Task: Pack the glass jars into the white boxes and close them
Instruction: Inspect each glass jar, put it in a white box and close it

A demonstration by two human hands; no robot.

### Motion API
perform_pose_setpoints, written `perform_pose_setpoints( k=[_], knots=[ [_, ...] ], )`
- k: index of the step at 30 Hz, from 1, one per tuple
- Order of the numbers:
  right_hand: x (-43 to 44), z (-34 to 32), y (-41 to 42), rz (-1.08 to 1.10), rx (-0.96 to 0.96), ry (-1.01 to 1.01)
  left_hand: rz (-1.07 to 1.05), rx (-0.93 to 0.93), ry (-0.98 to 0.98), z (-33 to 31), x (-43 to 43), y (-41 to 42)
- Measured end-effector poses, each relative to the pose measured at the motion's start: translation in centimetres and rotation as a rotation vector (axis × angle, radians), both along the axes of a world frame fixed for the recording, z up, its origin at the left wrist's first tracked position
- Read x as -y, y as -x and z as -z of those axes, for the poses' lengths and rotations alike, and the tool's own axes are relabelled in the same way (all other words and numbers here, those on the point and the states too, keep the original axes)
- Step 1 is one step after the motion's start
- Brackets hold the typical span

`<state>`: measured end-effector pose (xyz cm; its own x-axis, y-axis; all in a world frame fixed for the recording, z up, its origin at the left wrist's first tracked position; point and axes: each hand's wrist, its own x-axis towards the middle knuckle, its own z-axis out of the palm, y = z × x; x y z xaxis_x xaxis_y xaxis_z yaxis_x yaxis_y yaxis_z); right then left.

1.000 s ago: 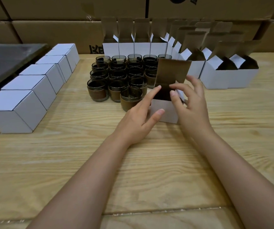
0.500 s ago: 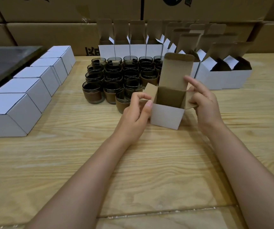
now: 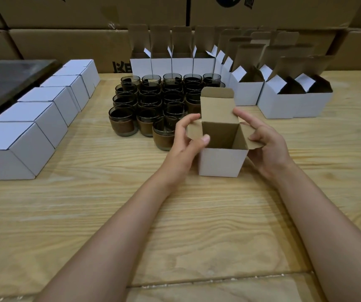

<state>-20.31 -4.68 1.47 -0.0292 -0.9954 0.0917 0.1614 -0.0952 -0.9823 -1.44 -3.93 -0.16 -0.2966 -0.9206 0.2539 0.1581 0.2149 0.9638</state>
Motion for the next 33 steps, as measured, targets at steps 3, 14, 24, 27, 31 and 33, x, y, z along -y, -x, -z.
perform_pose_setpoints(
  k=[3, 14, 24, 27, 31, 33],
  knots=[
    [-0.2, -0.1, 0.1, -0.023, -0.032, 0.006, -0.005, 0.168, 0.09, 0.7, -0.1, 0.0],
    [-2.0, -5.0, -1.0, 0.48, -0.722, 0.491, -0.065, 0.261, 0.083, 1.0, 0.2, -0.5],
    [1.5, -8.5, -11.9, -0.204, -1.608, 0.332, -0.206, 0.437, 0.105, 0.5, -0.1, -0.2],
    [2.9, -8.7, -13.5, -0.257, -1.739, 0.201, -0.204, 0.45, 0.079, 0.8, 0.2, -0.4],
    [4.0, -8.6, -14.7, -0.331, -1.673, 0.084, -0.195, 0.495, 0.081, 1.0, 0.5, -0.5],
    [4.2, -8.2, -14.9, -0.312, -1.633, 0.037, -0.192, 0.505, 0.086, 1.0, 0.6, -0.4]
  ],
)
